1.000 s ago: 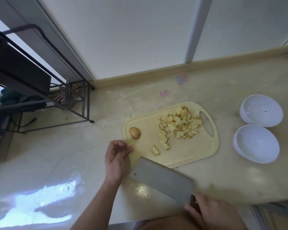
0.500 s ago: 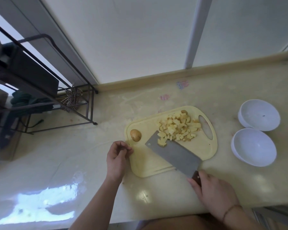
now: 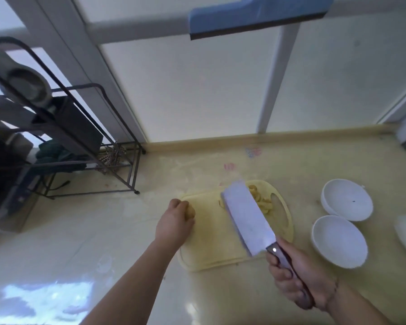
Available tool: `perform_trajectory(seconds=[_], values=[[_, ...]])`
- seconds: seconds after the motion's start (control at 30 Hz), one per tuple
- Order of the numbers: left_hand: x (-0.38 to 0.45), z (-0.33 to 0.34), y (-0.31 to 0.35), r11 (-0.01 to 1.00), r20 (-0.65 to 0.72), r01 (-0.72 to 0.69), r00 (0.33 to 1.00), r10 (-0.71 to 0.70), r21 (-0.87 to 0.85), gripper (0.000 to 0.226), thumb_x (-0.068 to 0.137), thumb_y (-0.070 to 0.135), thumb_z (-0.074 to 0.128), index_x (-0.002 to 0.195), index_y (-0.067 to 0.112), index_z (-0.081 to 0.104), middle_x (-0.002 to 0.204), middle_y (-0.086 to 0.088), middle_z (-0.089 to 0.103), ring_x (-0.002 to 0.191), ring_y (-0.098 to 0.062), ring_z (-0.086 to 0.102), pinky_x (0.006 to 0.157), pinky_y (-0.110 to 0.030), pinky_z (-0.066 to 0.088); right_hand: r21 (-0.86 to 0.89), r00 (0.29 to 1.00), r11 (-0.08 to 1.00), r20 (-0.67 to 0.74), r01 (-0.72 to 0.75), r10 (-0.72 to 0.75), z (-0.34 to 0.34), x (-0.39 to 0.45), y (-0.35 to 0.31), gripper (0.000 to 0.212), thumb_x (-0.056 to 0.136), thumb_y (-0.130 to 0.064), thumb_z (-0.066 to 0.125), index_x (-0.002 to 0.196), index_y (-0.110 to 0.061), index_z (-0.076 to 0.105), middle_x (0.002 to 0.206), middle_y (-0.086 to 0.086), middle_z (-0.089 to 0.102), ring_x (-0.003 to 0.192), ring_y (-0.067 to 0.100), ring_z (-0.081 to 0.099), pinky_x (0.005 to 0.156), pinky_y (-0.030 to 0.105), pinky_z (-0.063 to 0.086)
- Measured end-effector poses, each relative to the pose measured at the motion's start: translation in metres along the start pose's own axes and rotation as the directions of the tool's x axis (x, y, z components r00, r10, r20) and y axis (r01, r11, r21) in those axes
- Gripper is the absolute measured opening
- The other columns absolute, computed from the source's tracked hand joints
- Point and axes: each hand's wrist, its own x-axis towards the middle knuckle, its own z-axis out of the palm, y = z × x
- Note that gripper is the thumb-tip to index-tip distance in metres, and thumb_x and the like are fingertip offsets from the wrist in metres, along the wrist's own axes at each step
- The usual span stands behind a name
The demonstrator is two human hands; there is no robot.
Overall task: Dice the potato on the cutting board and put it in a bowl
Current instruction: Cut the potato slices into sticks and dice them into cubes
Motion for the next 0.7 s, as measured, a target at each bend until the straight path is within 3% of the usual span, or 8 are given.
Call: perform_trajectory(seconds=[0.2, 0.33, 0.43, 0.5, 0.57, 0.7], values=[[-0.006, 0.012, 0.000, 0.989, -0.045, -0.127, 0.990, 0.131, 0.082, 0.033, 0.088, 0.032, 0.066, 0.113, 0.011, 0.063, 0.113, -0.003, 0.051, 0.103, -0.025, 0.057, 0.082, -0.034, 0.048, -0.033, 0.999, 0.999, 0.020, -0.027, 0.027, -0.007, -0.005, -0.005, 0.052, 0.088, -0.064, 0.041, 0.070, -0.016, 0.048, 0.053, 0.002, 0.024, 0.031, 0.010, 0.020, 0.036, 0.013, 0.023], [-0.037, 0.039, 0.006, 0.961, -0.046, -0.241, 0.967, 0.249, 0.139, 0.039, 0.085, 0.040, 0.066, 0.113, 0.013, 0.063, 0.109, -0.003, 0.055, 0.103, -0.024, 0.056, 0.086, -0.036, 0.050, -0.304, 0.996, 0.952, -0.085, -0.008, -0.018, 0.007, -0.008, 0.000, 0.053, 0.090, -0.068, 0.040, 0.073, -0.017, 0.045, 0.054, 0.003, 0.030, 0.036, 0.012, 0.020, 0.038, 0.015, 0.022], [-0.062, 0.060, 0.009, 0.934, -0.096, -0.315, 0.938, 0.333, 0.169, 0.039, 0.078, 0.043, 0.069, 0.104, 0.015, 0.064, 0.100, 0.000, 0.057, 0.091, -0.023, 0.056, 0.077, -0.034, 0.055, -0.546, 0.980, 0.837, -0.136, 0.048, -0.145, 0.023, -0.005, 0.008, 0.052, 0.091, -0.067, 0.038, 0.072, -0.018, 0.042, 0.051, 0.000, 0.032, 0.037, 0.013, 0.022, 0.040, 0.018, 0.019], [-0.070, 0.068, 0.009, 0.949, -0.157, -0.304, 0.936, 0.314, 0.084, 0.042, 0.074, 0.043, 0.072, 0.106, 0.016, 0.064, 0.101, 0.001, 0.059, 0.090, -0.022, 0.056, 0.078, -0.032, 0.054, -0.657, 0.954, 0.750, -0.169, 0.078, -0.248, 0.027, 0.001, 0.016, 0.050, 0.092, -0.063, 0.038, 0.068, -0.019, 0.040, 0.046, -0.005, 0.033, 0.035, 0.012, 0.025, 0.040, 0.019, 0.019], [-0.071, 0.070, 0.008, 0.947, -0.221, -0.322, 0.924, 0.314, 0.000, 0.044, 0.075, 0.038, 0.074, 0.112, 0.018, 0.061, 0.107, 0.000, 0.059, 0.092, -0.022, 0.056, 0.082, -0.030, 0.052, -0.801, 0.908, 0.589, -0.165, 0.103, -0.384, 0.026, 0.006, 0.023, 0.051, 0.092, -0.060, 0.040, 0.063, -0.018, 0.042, 0.040, -0.006, 0.039, 0.034, 0.005, 0.033, 0.042, 0.021, 0.027], [-0.071, 0.066, 0.007, 0.877, -0.300, -0.478, 0.844, 0.444, -0.047, 0.014, 0.085, 0.022, 0.069, 0.098, 0.018, 0.063, 0.101, 0.001, 0.058, 0.084, -0.024, 0.056, 0.074, -0.036, 0.051, -0.941, 0.872, 0.325, -0.082, 0.091, -0.482, 0.024, 0.011, 0.027, 0.049, 0.095, -0.056, 0.038, 0.065, -0.019, 0.049, 0.060, -0.006, 0.055, 0.059, 0.004, 0.052, 0.062, 0.025, 0.040]])
